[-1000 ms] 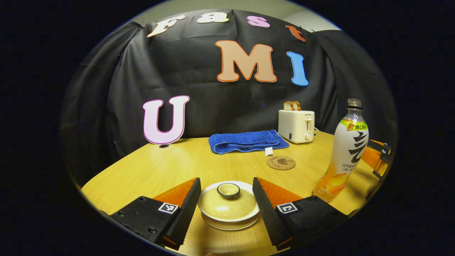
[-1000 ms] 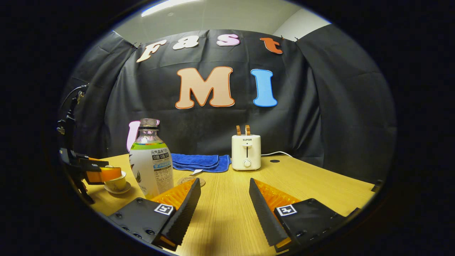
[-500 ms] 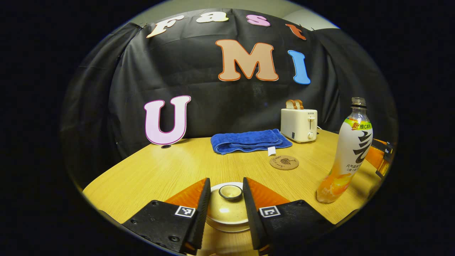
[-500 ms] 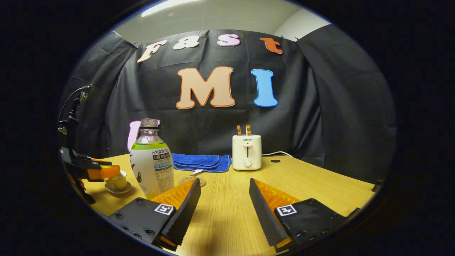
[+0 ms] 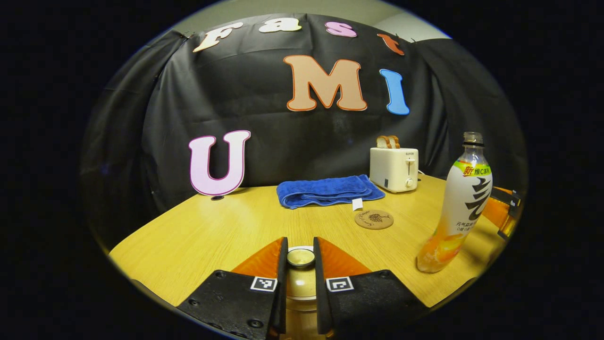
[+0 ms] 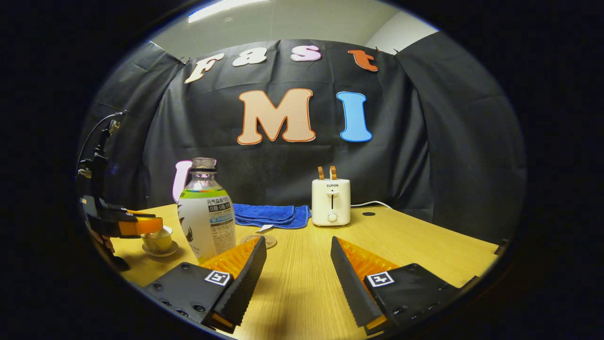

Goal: Open the teacup lid with one hand, grasp the water bottle and pour water into the teacup with the other hand; after pouring, place the water bottle on the coaster and then close the teacup lid.

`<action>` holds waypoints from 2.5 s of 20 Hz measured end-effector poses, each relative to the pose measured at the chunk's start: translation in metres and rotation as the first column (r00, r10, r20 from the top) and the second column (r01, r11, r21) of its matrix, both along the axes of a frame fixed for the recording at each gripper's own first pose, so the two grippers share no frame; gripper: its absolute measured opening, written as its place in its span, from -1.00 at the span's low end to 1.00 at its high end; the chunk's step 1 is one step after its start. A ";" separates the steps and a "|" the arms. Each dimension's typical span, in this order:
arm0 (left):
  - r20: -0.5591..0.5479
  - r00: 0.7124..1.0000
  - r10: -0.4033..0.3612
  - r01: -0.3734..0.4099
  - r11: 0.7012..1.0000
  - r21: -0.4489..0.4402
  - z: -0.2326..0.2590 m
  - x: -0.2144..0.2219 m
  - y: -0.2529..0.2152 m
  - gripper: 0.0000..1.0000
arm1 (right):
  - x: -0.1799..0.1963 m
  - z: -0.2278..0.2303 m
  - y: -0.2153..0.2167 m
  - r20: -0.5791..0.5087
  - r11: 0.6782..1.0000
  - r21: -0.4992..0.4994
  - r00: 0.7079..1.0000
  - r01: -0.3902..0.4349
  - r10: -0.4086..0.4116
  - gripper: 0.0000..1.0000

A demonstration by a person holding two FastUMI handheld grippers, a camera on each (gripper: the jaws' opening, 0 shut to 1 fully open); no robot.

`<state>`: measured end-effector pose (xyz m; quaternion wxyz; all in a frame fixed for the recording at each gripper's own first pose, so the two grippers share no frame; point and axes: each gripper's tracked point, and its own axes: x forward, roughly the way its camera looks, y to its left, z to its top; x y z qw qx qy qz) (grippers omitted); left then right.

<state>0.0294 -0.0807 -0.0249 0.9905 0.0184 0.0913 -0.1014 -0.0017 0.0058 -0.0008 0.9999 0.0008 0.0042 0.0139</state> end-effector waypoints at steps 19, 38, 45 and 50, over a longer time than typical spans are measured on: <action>0.085 0.996 0.021 -0.018 0.999 -0.039 0.040 -0.017 0.023 -0.56 | -0.045 0.000 0.058 -0.021 0.980 0.054 0.981 -0.193 0.194 0.77; 0.090 0.990 0.104 -0.098 0.993 -0.068 0.044 -0.030 0.072 -0.56 | -0.019 -0.012 0.112 -0.076 0.970 0.010 0.967 -0.244 0.244 0.82; 0.098 0.988 0.119 -0.110 0.990 -0.086 0.046 -0.029 0.089 -0.56 | -0.005 -0.020 0.118 -0.120 0.975 0.010 0.968 -0.222 0.222 0.69; 0.108 0.985 0.134 -0.122 0.987 -0.109 0.048 -0.029 0.101 -0.56 | 0.001 -0.026 0.119 -0.163 0.978 0.003 0.965 -0.208 0.205 0.70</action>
